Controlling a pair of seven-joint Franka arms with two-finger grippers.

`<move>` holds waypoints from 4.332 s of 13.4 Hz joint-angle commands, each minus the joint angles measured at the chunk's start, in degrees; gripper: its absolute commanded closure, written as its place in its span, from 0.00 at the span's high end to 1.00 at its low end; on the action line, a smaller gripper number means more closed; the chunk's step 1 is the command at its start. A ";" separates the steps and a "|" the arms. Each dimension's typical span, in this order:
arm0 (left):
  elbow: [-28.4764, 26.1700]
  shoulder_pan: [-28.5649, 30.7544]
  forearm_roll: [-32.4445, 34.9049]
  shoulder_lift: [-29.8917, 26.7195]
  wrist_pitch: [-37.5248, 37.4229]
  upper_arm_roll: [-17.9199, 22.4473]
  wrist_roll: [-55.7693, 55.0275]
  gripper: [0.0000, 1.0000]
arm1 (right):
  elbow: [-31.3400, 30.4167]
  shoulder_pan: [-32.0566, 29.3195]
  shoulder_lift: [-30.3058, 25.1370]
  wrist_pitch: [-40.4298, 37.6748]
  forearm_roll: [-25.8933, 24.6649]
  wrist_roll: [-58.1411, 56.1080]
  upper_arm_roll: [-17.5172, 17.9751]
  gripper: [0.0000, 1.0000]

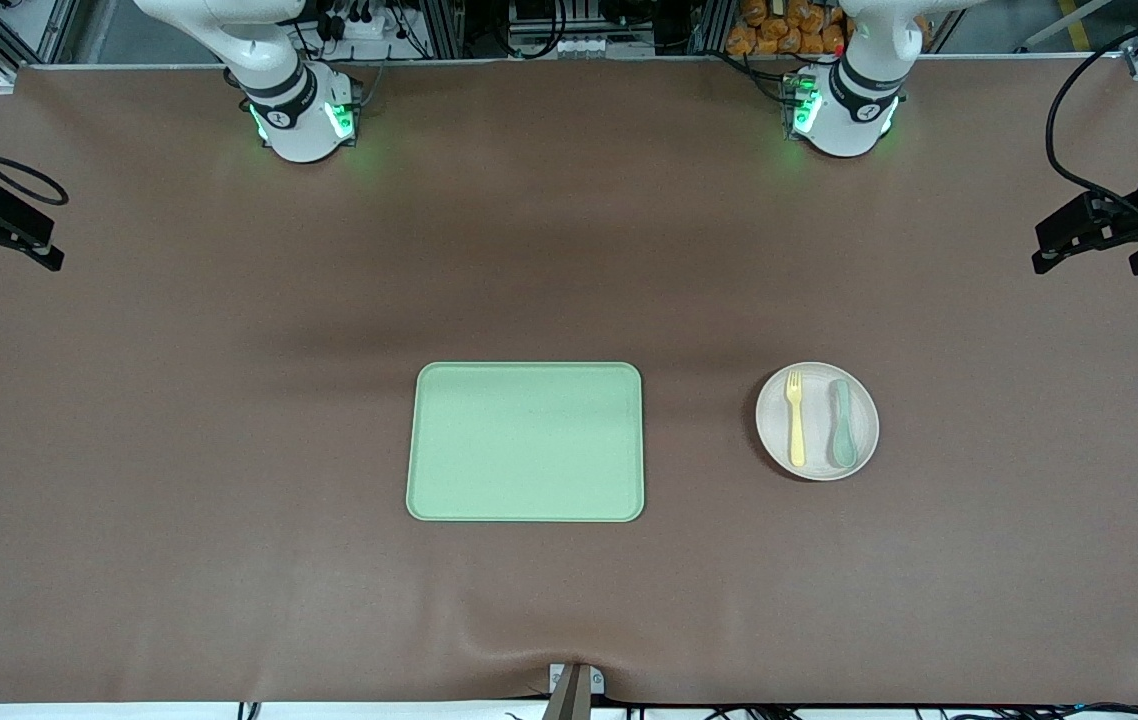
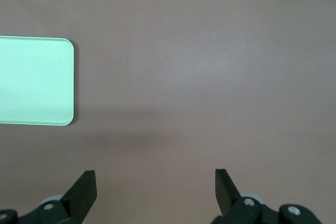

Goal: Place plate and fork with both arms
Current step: 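Reach the left gripper toward the rim of the white plate, then grasp the plate rim and slide the plate onto the green placemat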

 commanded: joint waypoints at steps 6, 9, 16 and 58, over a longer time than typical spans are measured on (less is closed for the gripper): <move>0.88 0.30 1.38 3.88 -0.97 -0.38 -0.34 1.00 | 0.87 -1.69 0.60 -0.60 1.01 -0.64 0.94 1.00; -7.78 1.35 0.94 6.63 8.92 -0.21 -0.87 1.00 | 0.79 -1.69 0.60 -0.60 1.01 -0.64 0.94 1.00; -27.14 3.47 -1.79 8.73 33.12 -0.29 -0.69 1.00 | 0.87 -1.78 0.60 -0.60 1.01 -0.64 0.94 1.00; -14.24 -8.45 -16.99 30.35 48.87 -10.49 -13.40 0.00 | 0.96 -1.95 0.69 -0.51 1.01 -0.64 0.85 1.00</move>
